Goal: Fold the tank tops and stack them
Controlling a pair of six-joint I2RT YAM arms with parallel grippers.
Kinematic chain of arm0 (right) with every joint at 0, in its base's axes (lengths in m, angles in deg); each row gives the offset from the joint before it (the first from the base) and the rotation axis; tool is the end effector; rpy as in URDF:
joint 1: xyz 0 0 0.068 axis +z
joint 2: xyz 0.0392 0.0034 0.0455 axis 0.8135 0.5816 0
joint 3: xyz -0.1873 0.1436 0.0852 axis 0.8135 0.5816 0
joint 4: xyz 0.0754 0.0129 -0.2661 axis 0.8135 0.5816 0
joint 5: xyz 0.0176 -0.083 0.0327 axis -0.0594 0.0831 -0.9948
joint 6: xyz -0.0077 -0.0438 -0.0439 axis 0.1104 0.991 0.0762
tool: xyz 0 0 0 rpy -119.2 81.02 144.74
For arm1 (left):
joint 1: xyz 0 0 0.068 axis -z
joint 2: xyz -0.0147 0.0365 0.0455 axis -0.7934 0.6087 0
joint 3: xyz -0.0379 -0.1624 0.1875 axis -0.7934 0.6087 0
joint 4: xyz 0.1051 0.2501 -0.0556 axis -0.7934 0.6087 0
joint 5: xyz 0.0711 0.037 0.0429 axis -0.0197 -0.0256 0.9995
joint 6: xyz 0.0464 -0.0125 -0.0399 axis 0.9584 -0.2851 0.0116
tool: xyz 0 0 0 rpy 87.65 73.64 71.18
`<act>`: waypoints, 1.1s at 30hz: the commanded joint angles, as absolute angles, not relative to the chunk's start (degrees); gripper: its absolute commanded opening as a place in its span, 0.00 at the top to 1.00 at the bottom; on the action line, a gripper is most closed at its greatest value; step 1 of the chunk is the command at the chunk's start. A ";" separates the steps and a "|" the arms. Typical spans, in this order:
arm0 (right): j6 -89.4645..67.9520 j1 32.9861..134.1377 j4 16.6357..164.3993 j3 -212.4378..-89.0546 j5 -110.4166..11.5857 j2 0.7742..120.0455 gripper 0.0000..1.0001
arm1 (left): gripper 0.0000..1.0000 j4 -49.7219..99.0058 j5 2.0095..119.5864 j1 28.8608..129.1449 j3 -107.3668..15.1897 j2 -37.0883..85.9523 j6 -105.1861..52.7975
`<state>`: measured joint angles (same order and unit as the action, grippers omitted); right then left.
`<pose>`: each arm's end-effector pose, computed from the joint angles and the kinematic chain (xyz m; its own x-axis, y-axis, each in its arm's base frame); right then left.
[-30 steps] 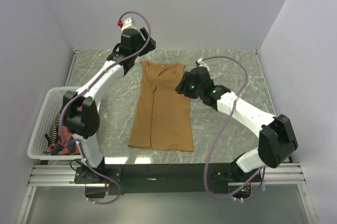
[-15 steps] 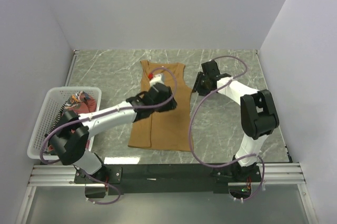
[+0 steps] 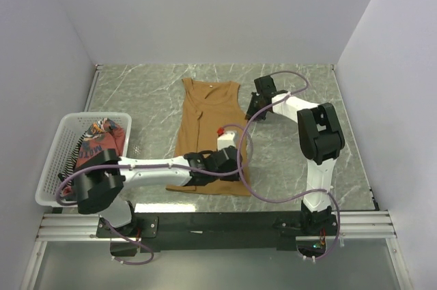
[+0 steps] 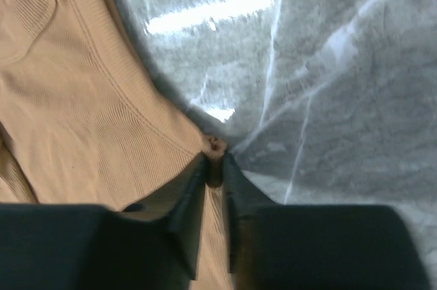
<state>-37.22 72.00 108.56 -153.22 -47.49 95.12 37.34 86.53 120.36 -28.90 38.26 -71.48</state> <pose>0.4142 0.1359 0.1174 -0.8569 0.3015 -0.4181 0.1403 0.9169 0.3736 0.1457 -0.3200 0.1731 -0.8180 -0.1091 -0.5648 0.2165 0.8513 -0.4779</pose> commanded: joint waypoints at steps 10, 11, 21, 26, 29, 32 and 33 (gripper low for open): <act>-38.75 68.77 103.02 -145.79 -46.17 90.25 1.00 | 0.56 39.40 91.65 131.07 -35.79 48.34 -72.88; -39.01 68.59 102.23 -145.17 -46.87 89.81 1.00 | 0.57 39.58 91.82 131.77 -36.06 49.13 -73.06; -38.57 68.23 101.52 -141.91 -46.87 86.82 1.00 | 0.57 44.76 96.30 134.94 -41.06 55.02 -74.03; -38.57 68.23 101.26 -140.68 -46.17 85.94 1.00 | 0.58 48.62 99.81 136.08 -44.05 58.35 -74.12; -38.40 68.15 101.08 -139.89 -45.73 85.33 1.00 | 0.65 51.34 101.14 136.70 -46.34 59.50 -74.29; -38.13 68.06 101.35 -139.45 -45.29 84.62 1.00 | 0.82 53.37 102.10 137.93 -48.27 60.99 -74.56; -38.13 67.97 101.43 -139.45 -45.12 84.27 1.00 | 0.86 53.64 102.11 138.19 -48.71 61.00 -74.82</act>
